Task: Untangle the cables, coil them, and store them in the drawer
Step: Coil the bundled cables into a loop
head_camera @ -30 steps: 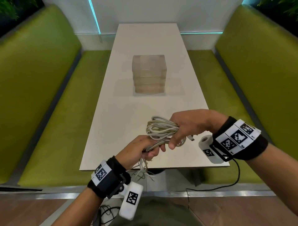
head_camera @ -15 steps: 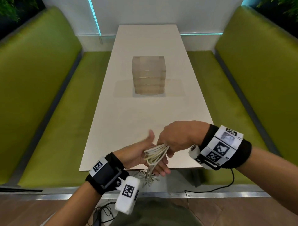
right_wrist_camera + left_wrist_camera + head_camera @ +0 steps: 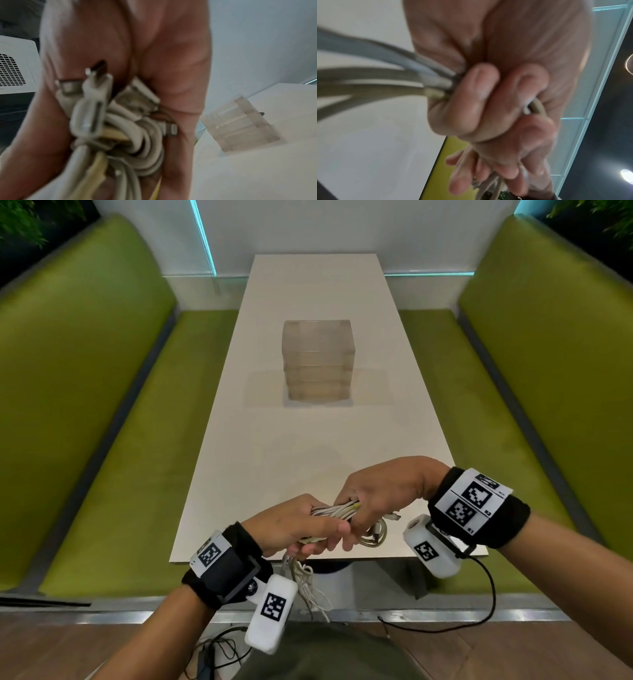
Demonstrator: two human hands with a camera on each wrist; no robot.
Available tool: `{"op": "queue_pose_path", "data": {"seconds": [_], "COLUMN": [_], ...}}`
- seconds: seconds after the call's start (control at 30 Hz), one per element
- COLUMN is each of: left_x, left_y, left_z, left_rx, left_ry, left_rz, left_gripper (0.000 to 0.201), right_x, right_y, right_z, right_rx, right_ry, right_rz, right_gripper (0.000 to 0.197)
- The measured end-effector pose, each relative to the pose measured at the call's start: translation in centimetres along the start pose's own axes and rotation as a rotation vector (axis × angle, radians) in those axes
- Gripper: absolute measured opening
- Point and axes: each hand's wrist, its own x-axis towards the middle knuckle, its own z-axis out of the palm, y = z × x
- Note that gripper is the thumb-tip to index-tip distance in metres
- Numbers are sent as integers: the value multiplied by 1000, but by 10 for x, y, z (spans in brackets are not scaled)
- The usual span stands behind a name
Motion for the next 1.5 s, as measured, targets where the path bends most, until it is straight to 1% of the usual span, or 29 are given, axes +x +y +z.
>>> {"op": "queue_pose_path", "data": {"seconds": [0.13,0.23,0.27,0.3,0.33,0.4,0.43,0.47,0.53,0.6,0.67,0.73,0.83,0.9,1.0,1.07,1.13,1.17,1.23,1.33,1.43,1.5], "left_x": [1,2,2,2,2,4,6,6,6,6,7,9,12,12,13,14,16,17,20,20,17,18], "left_y": [-4,-6,-7,-8,-9,-15,-19,-23,-35,-49,-58,-60,-58,-54,-43,-31,-23,-20,-18,-16,-11,-12], "left_z": [3,4,3,2,2,-1,-2,-4,-5,-1,7,11,11,9,4,2,1,1,1,1,0,-4], "left_rx": [-14,-48,-53,-48,-38,-66,-116,-170,-233,-258,-316,-358,-409,-490,-626,-648,-649,-653,-667,-744,-849,-876], "left_ry": [27,29,34,42,48,48,54,71,148,258,341,367,352,380,490,551,631,676,749,765,768,777], "left_rz": [15,49,60,67,78,108,123,149,203,237,257,267,297,318,393,445,458,451,439,441,421,391], "left_gripper": [34,27,28,33,43,71,80,84,85,80,64,55,51,44,38,35,29,29,36,41,41,39], "right_x": [1,3,4,5,6,9,9,8,0,-12,-22,-26,-24,-23,-12,2,16,22,31,41,48,52], "right_y": [3,5,6,5,4,3,3,4,5,5,3,1,0,2,6,8,9,9,8,5,2,1], "right_z": [5,7,6,5,3,1,0,-2,-10,-22,-35,-40,-41,-39,-27,-15,-3,3,12,23,28,29], "right_rx": [79,51,27,3,-30,-102,-122,-136,-153,-161,-163,-171,-151,-108,28,109,135,133,104,49,-60,-76], "right_ry": [-40,-26,-17,-10,-3,20,41,71,162,281,349,356,385,427,548,626,676,694,716,729,711,696], "right_rz": [-14,-1,1,-7,-17,-23,-21,-13,2,7,9,4,7,-13,-42,-44,-48,-48,-31,14,78,92], "right_gripper": [20,16,14,12,12,10,8,8,10,11,11,12,12,15,17,16,15,13,9,7,35,40]}}
